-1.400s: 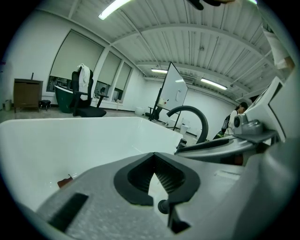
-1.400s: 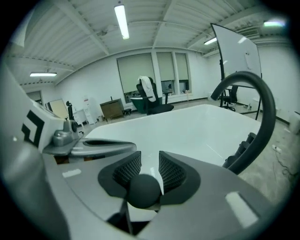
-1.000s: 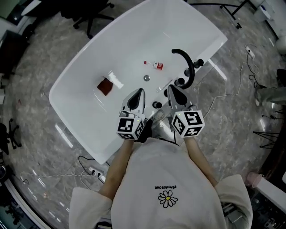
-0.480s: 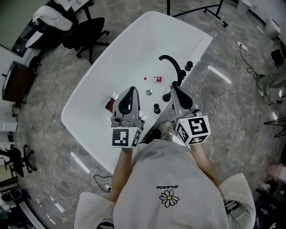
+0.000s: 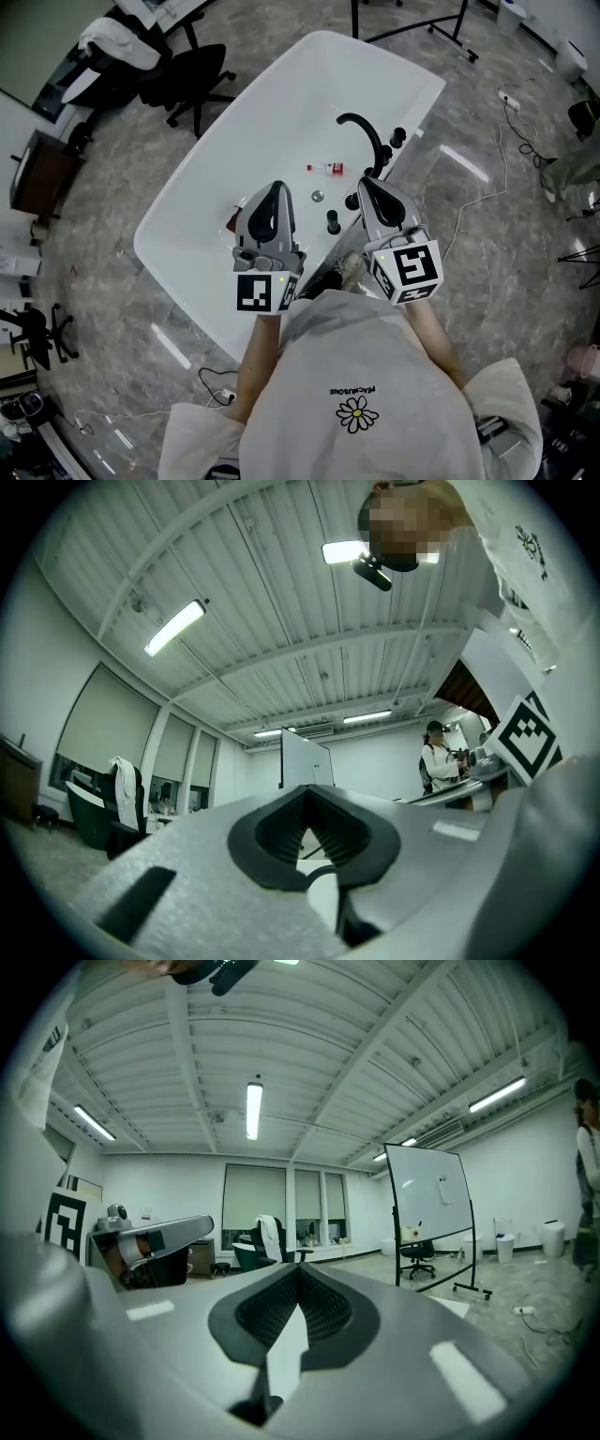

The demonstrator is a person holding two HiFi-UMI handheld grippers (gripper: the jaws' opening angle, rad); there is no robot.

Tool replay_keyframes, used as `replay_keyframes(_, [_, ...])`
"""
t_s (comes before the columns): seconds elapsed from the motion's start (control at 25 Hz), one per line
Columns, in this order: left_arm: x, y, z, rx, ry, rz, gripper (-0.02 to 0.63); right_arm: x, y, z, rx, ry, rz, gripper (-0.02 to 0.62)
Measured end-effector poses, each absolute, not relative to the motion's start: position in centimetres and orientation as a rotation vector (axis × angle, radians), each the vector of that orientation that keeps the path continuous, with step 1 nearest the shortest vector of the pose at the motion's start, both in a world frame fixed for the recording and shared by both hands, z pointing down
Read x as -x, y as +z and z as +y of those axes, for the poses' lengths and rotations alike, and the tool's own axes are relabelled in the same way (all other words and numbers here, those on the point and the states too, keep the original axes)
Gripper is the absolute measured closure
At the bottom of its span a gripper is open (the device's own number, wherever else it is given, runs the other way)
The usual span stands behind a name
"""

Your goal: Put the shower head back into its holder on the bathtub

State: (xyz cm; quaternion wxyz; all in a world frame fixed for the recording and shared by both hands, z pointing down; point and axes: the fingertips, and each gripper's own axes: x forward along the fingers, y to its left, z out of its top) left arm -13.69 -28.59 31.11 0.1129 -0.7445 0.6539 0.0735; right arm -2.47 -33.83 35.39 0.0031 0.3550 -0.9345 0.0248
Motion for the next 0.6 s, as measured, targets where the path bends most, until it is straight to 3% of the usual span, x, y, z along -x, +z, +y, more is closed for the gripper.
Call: replay_keyframes(0.6, [13.0, 29.2, -23.8, 2.16, 0.393, 1.958, 0.606, 2.7, 32.1, -29.1, -0.938, -0.078, -3.035, 0.589])
